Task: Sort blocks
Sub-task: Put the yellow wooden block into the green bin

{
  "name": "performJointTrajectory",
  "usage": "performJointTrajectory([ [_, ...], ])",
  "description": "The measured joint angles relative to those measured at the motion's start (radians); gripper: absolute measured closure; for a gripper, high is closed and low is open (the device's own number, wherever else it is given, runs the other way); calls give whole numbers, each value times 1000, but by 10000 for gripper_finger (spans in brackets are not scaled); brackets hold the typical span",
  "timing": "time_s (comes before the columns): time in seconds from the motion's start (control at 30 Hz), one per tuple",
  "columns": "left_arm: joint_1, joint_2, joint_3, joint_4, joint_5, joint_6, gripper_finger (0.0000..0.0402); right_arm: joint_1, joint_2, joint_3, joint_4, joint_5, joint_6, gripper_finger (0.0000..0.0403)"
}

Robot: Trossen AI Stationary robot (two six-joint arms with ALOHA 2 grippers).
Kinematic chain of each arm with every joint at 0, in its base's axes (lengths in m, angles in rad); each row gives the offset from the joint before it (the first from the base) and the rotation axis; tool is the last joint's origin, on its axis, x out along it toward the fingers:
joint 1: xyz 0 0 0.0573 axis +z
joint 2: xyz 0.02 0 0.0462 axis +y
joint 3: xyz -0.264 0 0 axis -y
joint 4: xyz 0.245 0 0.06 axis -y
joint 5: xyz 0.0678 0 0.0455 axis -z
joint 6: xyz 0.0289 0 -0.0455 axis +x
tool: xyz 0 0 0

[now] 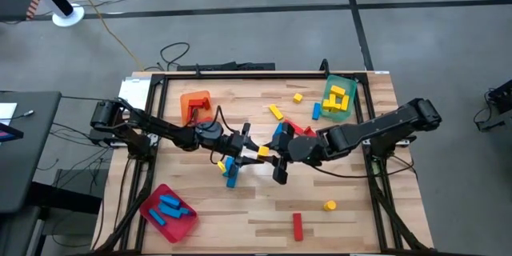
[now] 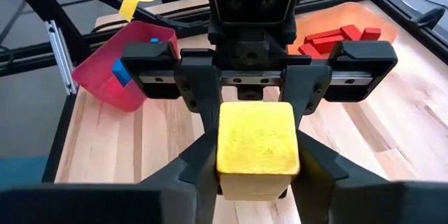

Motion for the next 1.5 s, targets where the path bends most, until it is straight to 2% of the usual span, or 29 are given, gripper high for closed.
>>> performJointTrajectory([
  [0.17,0,-1,0,-13,-15,12,266,2,0,0,1,4,-12,279],
  [0.3,0,-1,0,-16,-15,26,258,1,0,0,-5,11,-10,281],
  [0.47,0,-23,0,-77,-47,58,194,-11,-5,0,-57,39,25,278],
  [0.57,12,-58,0,-169,-83,68,149,-24,-15,1,-156,67,81,278],
  [0.67,25,-109,0,-260,-75,63,119,-47,-22,0,-283,93,141,278],
  [0.93,8,-185,-1,-495,-83,76,107,-116,-81,0,-623,216,281,278],
  [1.17,-46,-185,-34,-524,-90,67,107,-221,-215,-36,-715,259,269,278],
  [1.37,-72,-184,-113,-449,-97,35,107,-380,-405,-198,-705,258,265,278],
  [1.5,-88,-184,-155,-398,-97,25,107,-500,-533,-337,-634,242,272,278],
])
